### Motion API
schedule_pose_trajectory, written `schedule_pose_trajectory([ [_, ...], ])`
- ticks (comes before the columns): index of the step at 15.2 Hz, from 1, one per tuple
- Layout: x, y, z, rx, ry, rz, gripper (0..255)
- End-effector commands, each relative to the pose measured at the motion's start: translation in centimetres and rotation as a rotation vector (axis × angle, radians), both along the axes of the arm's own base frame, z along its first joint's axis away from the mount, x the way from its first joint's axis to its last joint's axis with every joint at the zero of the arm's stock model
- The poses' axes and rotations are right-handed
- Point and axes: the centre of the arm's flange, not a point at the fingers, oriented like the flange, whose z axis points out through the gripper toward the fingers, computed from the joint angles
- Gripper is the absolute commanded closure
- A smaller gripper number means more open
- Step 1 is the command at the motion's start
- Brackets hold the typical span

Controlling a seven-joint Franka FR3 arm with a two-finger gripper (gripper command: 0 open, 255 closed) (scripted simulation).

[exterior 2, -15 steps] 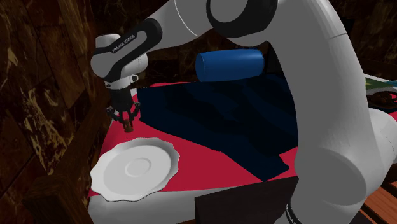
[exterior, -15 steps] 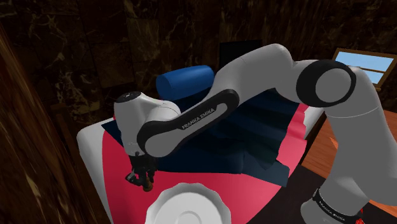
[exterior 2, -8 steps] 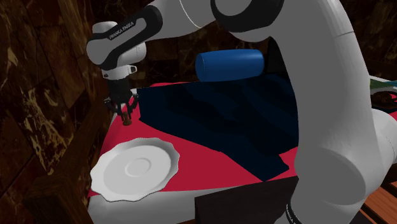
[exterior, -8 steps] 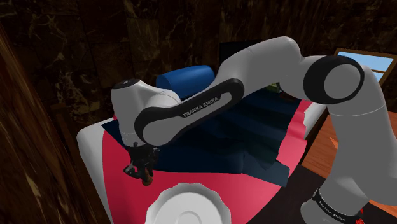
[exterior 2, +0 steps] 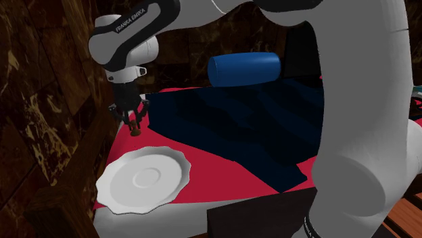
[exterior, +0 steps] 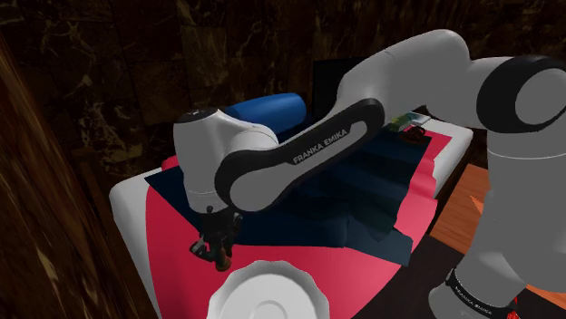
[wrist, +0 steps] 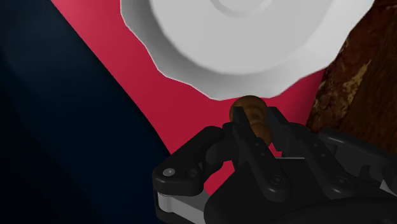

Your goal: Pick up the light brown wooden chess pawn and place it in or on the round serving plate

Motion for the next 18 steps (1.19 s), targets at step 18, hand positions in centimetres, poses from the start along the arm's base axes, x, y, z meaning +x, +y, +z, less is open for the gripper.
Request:
schedule_pose_trajectory([
  [18, -13.8, -3.0, -3.1, -0.001, -0.001, -0.001, 255],
])
